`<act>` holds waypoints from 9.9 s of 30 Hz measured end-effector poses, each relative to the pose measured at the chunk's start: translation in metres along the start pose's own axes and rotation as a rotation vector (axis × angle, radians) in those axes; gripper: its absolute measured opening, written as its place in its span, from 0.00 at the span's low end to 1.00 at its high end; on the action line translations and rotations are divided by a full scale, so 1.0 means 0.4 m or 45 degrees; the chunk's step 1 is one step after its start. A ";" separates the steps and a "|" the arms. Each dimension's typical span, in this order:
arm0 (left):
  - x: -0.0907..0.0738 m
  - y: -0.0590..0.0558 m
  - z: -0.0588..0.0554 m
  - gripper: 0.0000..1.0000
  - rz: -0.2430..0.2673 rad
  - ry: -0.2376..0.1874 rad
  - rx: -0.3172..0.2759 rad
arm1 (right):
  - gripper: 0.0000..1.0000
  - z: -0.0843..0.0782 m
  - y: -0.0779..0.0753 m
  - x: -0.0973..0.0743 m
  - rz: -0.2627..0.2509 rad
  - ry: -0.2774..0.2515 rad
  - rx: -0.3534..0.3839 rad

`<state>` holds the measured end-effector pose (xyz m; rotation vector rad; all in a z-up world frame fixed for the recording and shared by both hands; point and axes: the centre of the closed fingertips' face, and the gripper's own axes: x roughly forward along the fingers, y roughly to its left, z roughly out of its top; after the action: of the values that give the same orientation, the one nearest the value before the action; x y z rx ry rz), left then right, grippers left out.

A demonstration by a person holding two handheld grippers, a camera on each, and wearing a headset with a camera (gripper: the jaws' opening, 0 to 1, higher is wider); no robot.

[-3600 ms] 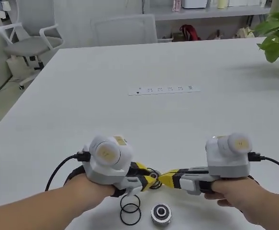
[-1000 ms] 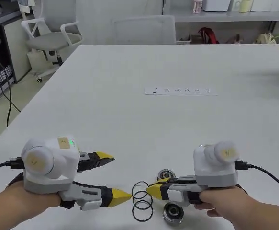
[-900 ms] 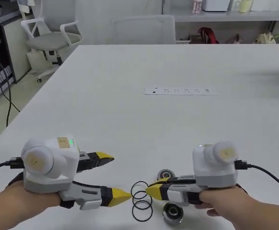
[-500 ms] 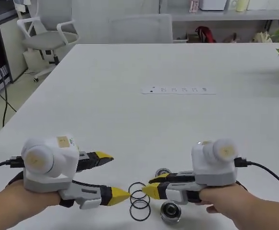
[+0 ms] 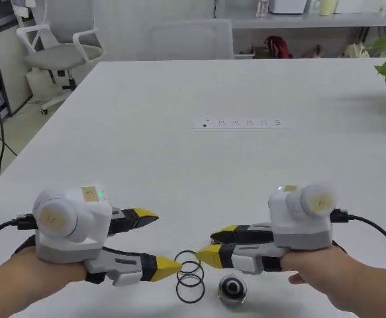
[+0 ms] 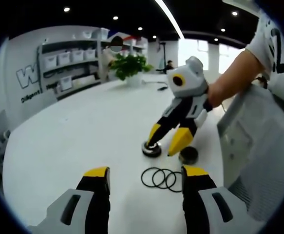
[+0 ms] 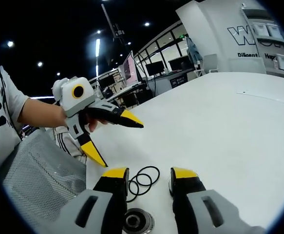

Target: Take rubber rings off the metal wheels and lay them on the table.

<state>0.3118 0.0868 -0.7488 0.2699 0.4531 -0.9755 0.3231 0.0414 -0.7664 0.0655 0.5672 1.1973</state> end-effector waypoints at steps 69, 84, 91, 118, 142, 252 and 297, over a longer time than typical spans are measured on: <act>0.175 -0.035 0.023 0.45 -0.149 0.091 0.033 | 0.26 -0.082 -0.110 -0.064 -0.108 0.125 -0.172; 0.216 -0.043 0.029 0.34 -0.163 0.102 -0.022 | 0.21 -0.080 -0.111 -0.050 -0.109 0.110 -0.157; 0.233 -0.046 0.020 0.28 -0.166 0.128 -0.031 | 0.20 -0.084 -0.111 -0.052 -0.110 0.111 -0.153; 0.250 -0.041 0.015 0.14 -0.117 0.155 0.063 | 0.09 -0.098 -0.124 -0.051 -0.120 0.120 -0.123; 0.248 -0.047 0.013 0.13 -0.080 0.181 0.070 | 0.00 -0.079 -0.144 -0.074 -0.133 -0.001 0.217; 0.014 -0.058 0.024 0.66 -0.096 -0.019 0.072 | 0.00 -0.029 0.042 -0.033 0.178 0.017 0.201; -0.074 -0.099 -0.047 0.75 -0.113 0.022 0.028 | 0.02 -0.132 0.136 0.000 0.275 0.271 -0.105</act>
<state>0.2597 0.0951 -0.7517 0.2798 0.4733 -1.0661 0.2526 0.0492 -0.7931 -0.0734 0.7090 1.4470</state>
